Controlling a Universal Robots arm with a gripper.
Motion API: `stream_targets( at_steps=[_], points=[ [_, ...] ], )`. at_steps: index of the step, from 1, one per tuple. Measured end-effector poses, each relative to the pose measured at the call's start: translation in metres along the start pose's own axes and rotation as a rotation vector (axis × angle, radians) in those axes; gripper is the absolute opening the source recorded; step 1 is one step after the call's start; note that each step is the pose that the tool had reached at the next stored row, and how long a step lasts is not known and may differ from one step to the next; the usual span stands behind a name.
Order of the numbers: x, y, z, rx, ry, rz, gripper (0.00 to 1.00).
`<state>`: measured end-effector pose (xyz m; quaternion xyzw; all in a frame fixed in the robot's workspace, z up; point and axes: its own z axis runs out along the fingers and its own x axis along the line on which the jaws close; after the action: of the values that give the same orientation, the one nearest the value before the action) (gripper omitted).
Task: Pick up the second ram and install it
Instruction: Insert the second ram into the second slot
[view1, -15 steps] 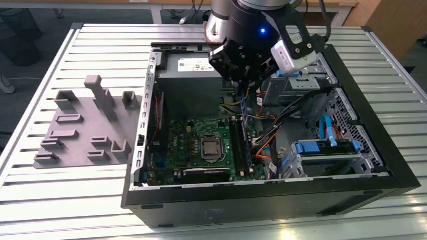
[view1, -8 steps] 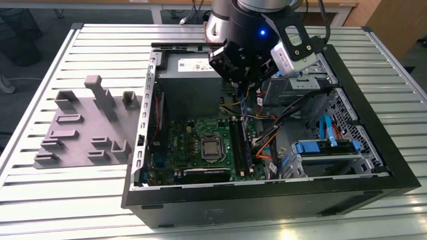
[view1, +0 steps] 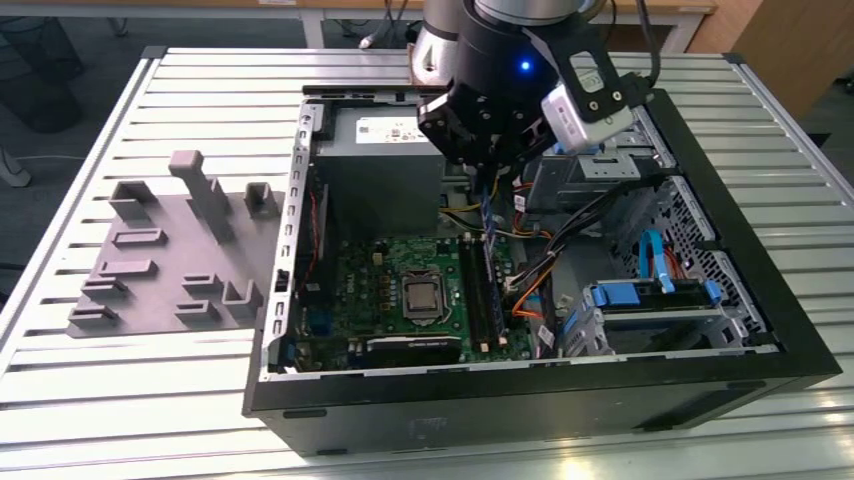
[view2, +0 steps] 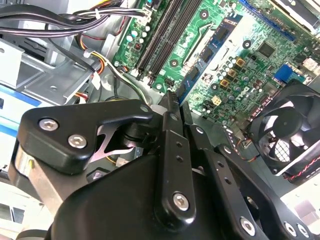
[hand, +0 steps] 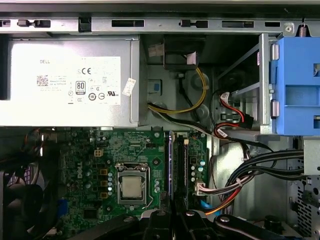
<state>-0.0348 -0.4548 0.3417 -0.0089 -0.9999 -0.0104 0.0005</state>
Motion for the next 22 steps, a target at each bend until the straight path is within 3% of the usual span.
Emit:
stream_targets(
  at_steps=[13,22],
  points=[
    [-0.0011,-0.0004,0.0202,0.0005,0.0085,-0.014,0.14],
    [-0.0019,-0.0008,0.0363,0.0008,0.0189,-0.014,0.14]
  ],
)
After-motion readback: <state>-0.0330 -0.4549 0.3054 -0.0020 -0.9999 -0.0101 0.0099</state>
